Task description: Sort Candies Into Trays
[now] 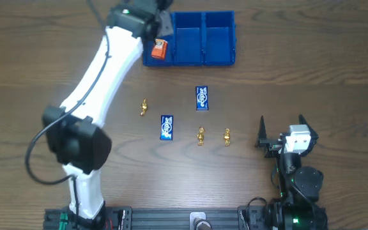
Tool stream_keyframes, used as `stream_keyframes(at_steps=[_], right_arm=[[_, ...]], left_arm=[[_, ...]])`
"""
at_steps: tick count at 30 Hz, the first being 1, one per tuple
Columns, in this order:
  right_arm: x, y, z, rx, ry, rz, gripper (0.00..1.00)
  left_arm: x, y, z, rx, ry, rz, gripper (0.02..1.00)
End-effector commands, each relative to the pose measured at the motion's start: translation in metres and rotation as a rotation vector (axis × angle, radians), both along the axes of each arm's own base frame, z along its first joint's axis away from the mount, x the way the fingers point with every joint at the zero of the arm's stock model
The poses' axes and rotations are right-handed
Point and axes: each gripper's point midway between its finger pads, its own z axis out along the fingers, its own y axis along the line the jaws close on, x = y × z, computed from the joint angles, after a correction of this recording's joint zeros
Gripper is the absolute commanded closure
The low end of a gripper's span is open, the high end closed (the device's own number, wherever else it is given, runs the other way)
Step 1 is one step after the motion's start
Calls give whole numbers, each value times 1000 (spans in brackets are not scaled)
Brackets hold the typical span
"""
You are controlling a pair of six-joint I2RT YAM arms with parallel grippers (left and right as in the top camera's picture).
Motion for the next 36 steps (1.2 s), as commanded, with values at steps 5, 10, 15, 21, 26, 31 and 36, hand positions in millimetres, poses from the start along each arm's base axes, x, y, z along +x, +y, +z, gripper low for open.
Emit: stream_keyframes(at_steps=[5, 10, 15, 21, 26, 31, 36], right_arm=[[0, 2, -1, -12, 1, 10, 3], [0, 2, -1, -12, 1, 10, 3], [0, 2, -1, -12, 1, 10, 3], [0, 2, -1, -12, 1, 10, 3], [0, 2, -1, -12, 1, 10, 3], [0, 2, -1, -12, 1, 10, 3], [0, 2, -1, -12, 1, 10, 3]], left_arm=[[7, 6, -73, 72, 148, -93, 636], [10, 9, -86, 72, 168, -89, 632], [12, 8, -92, 81, 172, -100, 597], [14, 8, -91, 83, 162, -107, 224], [14, 17, -51, 56, 96, -87, 23], [-13, 40, 58, 6, -194, -45, 20], [-93, 95, 140, -58, -554, -32, 20]])
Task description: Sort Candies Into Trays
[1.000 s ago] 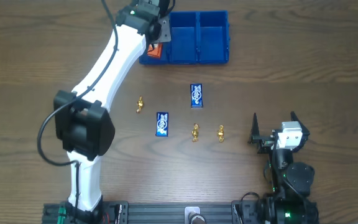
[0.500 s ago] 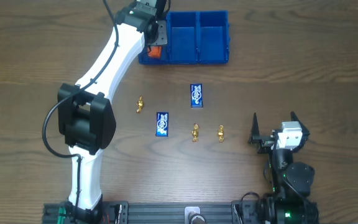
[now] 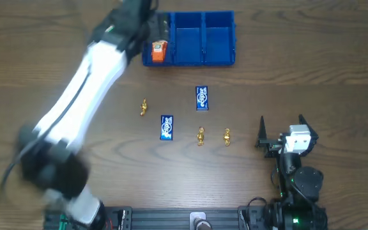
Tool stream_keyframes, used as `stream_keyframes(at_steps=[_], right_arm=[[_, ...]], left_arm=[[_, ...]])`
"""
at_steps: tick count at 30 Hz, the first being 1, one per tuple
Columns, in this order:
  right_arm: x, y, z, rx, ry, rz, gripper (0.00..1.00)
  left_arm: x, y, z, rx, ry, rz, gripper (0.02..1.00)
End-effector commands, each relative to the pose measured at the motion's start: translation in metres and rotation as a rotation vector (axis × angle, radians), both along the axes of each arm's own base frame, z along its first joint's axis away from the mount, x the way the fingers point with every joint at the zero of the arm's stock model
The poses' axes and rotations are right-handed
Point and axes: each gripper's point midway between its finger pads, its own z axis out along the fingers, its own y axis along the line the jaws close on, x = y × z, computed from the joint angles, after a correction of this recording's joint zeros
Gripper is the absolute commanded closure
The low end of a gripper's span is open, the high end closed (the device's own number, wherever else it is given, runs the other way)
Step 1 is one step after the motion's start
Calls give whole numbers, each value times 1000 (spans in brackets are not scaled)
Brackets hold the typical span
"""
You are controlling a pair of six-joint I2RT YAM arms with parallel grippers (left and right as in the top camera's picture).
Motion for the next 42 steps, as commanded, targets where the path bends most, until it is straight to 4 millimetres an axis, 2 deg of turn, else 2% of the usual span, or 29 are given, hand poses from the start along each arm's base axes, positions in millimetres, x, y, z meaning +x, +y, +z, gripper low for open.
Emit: stream_keyframes(at_steps=[1, 4, 6, 8, 9, 12, 16, 25, 29, 36, 42], right_arm=[[0, 2, -1, -12, 1, 10, 3], [0, 2, -1, -12, 1, 10, 3], [0, 2, -1, -12, 1, 10, 3], [0, 2, -1, -12, 1, 10, 3], [0, 2, -1, -12, 1, 10, 3], [0, 2, -1, -12, 1, 10, 3], [0, 2, -1, -12, 1, 10, 3], [0, 2, -1, -12, 1, 10, 3], [0, 2, -1, -12, 1, 10, 3], [0, 2, -1, -12, 1, 10, 3], [0, 2, -1, -12, 1, 10, 3]], left_arm=[[-98, 73, 128, -61, -441, 29, 20], [-158, 100, 142, 0, -614, -30, 18], [-186, 111, 139, 46, -679, -45, 20], [-215, 125, 126, 82, -723, -28, 20], [-230, 131, 113, 94, -740, -15, 23], [-247, 137, 84, 92, -763, -8, 20], [-250, 134, 46, 75, -802, -45, 23], [-242, 129, -16, 64, -760, -76, 23], [-244, 132, -31, 68, -761, -65, 20], [-253, 132, -44, 67, -761, -65, 20], [-255, 134, -79, 71, -615, -63, 20]])
